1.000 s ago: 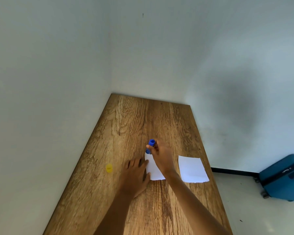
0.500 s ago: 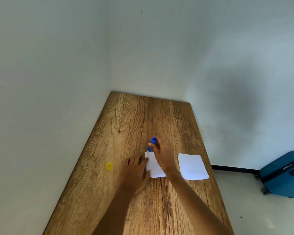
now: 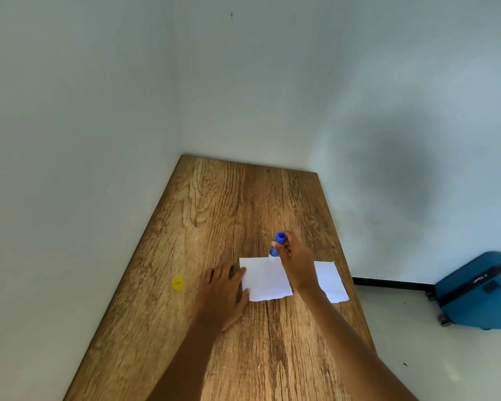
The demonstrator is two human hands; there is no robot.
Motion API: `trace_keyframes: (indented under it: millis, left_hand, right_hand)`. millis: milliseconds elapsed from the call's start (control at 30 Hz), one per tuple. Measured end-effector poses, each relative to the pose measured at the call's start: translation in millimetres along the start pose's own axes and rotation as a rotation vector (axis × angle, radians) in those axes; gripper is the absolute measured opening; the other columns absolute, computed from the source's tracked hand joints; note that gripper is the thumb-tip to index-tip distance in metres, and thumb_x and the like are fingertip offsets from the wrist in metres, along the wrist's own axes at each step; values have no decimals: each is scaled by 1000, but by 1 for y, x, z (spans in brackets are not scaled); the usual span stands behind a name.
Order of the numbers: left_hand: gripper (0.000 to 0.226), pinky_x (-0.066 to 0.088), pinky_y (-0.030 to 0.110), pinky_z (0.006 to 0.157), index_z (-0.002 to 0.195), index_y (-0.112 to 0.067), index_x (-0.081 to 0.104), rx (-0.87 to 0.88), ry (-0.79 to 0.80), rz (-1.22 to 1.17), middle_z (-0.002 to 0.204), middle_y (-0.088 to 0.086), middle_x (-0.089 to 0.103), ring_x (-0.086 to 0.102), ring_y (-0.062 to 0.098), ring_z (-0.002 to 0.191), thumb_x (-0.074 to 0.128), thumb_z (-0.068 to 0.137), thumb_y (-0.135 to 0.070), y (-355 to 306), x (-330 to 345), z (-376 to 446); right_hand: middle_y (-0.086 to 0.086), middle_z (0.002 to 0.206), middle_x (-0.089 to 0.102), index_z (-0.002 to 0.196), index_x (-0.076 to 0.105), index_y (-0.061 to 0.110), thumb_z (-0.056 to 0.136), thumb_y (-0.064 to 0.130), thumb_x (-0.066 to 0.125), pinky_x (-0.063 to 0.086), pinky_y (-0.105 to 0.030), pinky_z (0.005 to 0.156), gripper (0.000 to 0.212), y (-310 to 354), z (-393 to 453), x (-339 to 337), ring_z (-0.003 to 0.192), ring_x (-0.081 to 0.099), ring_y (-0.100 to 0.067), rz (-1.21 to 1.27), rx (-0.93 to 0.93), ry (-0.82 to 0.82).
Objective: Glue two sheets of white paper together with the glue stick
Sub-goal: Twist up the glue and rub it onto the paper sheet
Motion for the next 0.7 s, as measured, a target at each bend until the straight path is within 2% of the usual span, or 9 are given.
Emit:
trace_keyframes:
  millis: [100, 267, 400, 567, 700]
  left_hand:
    - [46, 42, 44, 100, 122, -17, 55, -3, 7, -9, 124, 9, 59, 54, 26, 116, 52, 83, -42, -1, 0, 0]
    - [47, 40, 44, 101, 124, -17, 54, -8, 18, -21, 127, 9, 57, 52, 26, 118, 51, 85, -41, -1, 0, 0]
    - [47, 38, 44, 103, 124, -16, 54, -14, 29, -20, 128, 9, 57, 51, 27, 119, 51, 84, -41, 1, 1, 0]
    - [50, 32, 43, 106, 124, -15, 52, -57, 81, -90, 133, 9, 50, 46, 27, 124, 56, 82, -41, 4, 3, -1]
    - [51, 31, 44, 107, 121, -15, 50, -118, 81, -190, 139, 11, 43, 41, 29, 128, 65, 78, -37, 8, -1, -1]
  right_hand:
    - [-12, 92, 66, 111, 54, 9, 93, 28, 51, 51, -31, 77, 27, -8, 1, -4, 83, 61, -22, 22, 36, -13]
    - [-3, 86, 64, 109, 56, 9, 92, 26, 53, 41, -8, 60, 24, -20, -2, -19, 72, 56, -7, 160, 134, -148]
    - [1, 86, 61, 108, 56, 9, 91, 24, 56, 42, 1, 61, 23, -23, -6, -32, 76, 56, -5, 268, 156, -240]
    - [0, 89, 61, 111, 56, 5, 90, 21, 56, 42, 1, 62, 27, -25, -7, -36, 79, 57, -7, 273, 136, -197]
    - [-4, 92, 63, 112, 56, 5, 90, 21, 57, 44, -10, 68, 27, -28, -9, -30, 85, 59, -13, 302, 134, -141]
Point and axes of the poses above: each hand's wrist, its own z-axis towards the middle knuckle, its own x-axis out of the palm, y = z × x, the point moved 7 cm from there along z, towards the middle knuckle
